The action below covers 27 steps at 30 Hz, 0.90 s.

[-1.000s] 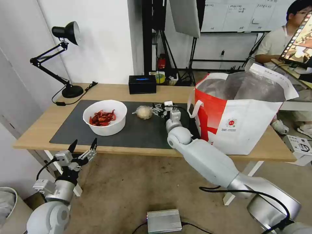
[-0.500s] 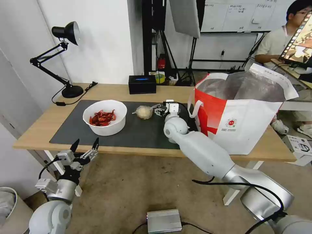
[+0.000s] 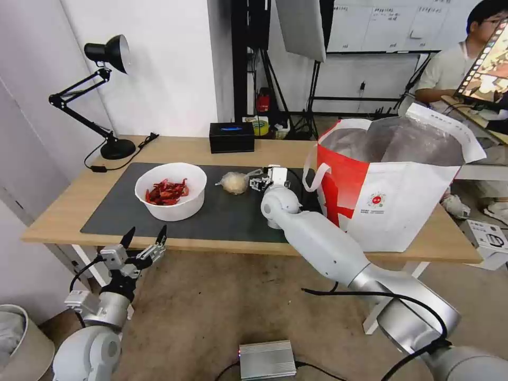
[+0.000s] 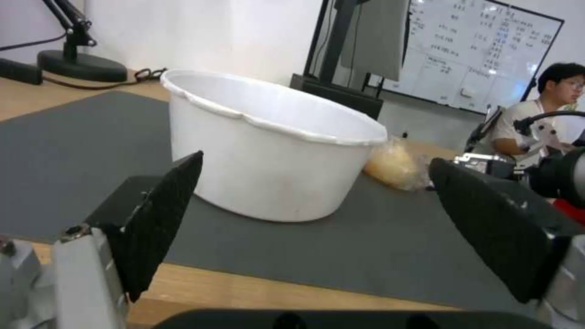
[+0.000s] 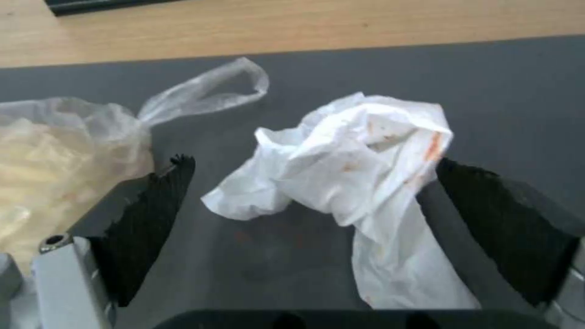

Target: Pick up the trash from the table and place it into the takeout bag.

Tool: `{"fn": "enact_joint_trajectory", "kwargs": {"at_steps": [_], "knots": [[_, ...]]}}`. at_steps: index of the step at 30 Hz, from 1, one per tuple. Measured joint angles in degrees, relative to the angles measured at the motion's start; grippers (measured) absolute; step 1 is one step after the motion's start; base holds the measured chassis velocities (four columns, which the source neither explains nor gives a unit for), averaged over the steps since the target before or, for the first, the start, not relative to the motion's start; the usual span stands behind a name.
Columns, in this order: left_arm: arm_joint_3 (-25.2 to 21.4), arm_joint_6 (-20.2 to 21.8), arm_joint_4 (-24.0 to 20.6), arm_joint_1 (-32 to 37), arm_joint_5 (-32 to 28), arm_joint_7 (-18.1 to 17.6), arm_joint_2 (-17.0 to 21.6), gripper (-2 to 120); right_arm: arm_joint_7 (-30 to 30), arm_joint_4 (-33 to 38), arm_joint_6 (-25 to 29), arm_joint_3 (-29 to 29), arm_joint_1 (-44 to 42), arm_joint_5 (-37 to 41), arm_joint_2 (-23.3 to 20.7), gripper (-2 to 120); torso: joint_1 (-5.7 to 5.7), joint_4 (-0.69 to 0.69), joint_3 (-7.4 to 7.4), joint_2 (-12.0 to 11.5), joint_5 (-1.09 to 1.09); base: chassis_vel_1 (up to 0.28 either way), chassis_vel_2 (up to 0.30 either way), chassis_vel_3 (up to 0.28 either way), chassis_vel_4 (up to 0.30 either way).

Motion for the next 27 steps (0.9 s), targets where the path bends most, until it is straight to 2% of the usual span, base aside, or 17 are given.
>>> {"fn": "enact_joint_trajectory", "kwargs": {"at_steps": [6, 9, 13, 15, 16, 19, 20, 22, 25, 26, 27], "knots": [[0.2, 0.0, 0.0, 0.0, 0.2, 0.0, -0.2, 100, 0.4, -0.3, -0.1, 0.0, -0.1, 0.0, 0.0, 96, 0.00, 0.00, 0.00, 0.0, 0.00, 0.000, 0.000, 0.000, 0.000], [0.2, 0.0, 0.0, 0.2, 0.3, 0.0, -0.4, 100, 0.6, -0.2, -0.1, 0.0, -0.3, 0.0, -0.1, 81, 0.00, 0.00, 0.00, 0.0, 0.00, 0.000, 0.000, 0.000, 0.000], [0.2, 0.0, -0.1, 0.4, 0.4, 0.0, -0.6, 100, 0.8, -0.1, -0.1, 0.2, -0.4, 0.2, -0.1, 73, 0.00, 0.00, 0.00, 0.0, 0.00, 0.000, 0.000, 0.000, 0.000], [0.2, -0.1, -0.1, 0.5, 0.5, 0.0, -0.8, 100, 0.9, 0.1, -0.1, 0.5, -0.6, 0.6, -0.1, 63, 0.00, 0.00, 0.00, 0.0, 0.00, 0.000, 0.000, 0.000, 0.000], [0.2, -0.1, -0.1, 0.5, 0.5, 0.0, -0.8, 100, 0.9, 0.1, -0.1, 0.5, -0.6, 0.6, -0.1, 63, 0.00, 0.00, 0.00, 0.0, 0.00, 0.000, 0.000, 0.000, 0.000], [0.1, -0.1, -0.2, 0.7, 0.7, 0.0, -1.1, 100, 1.1, 0.3, 0.0, 0.8, -0.8, 0.9, -0.2, 45, 0.00, 0.00, 0.00, 0.0, 0.00, 0.000, 0.000, 0.000, 0.000], [0.1, -0.1, -0.2, 0.7, 0.7, 0.0, -1.1, 100, 1.1, 0.3, 0.0, 0.8, -0.8, 0.9, -0.2, 45, 0.00, 0.00, 0.00, 0.0, 0.00, 0.000, 0.000, 0.000, 0.000], [0.1, -0.2, -0.3, 0.8, 1.0, 0.0, -1.4, 100, 1.1, 0.5, 0.1, 0.8, -1.0, 0.9, -0.4, 36, 0.00, 0.00, 0.00, 0.0, 0.00, 0.000, 0.000, 0.000, 0.000], [0.2, -0.2, -0.3, 0.8, 1.1, 0.0, -1.6, 100, 1.1, 0.7, 0.1, 0.9, -1.1, 0.9, -0.5, 30, 0.00, 0.00, 0.00, 0.0, 0.00, 0.000, 0.000, 0.000, 0.000], [0.2, -0.2, -0.5, 0.9, 1.2, 0.1, -1.7, 100, 1.1, 0.9, 0.2, 0.9, -1.1, 0.9, -0.5, 24, 0.00, 0.00, 0.00, 0.0, 0.00, 0.000, 0.000, 0.000, 0.000], [0.1, -0.2, -0.7, 1.1, 1.4, 0.1, -1.9, 100, 1.1, 1.4, 0.4, 0.9, -1.4, 0.9, -0.6, 9, 0.00, 0.00, 0.00, 0.0, 0.00, 0.000, 0.000, 0.000, 0.000]]}}
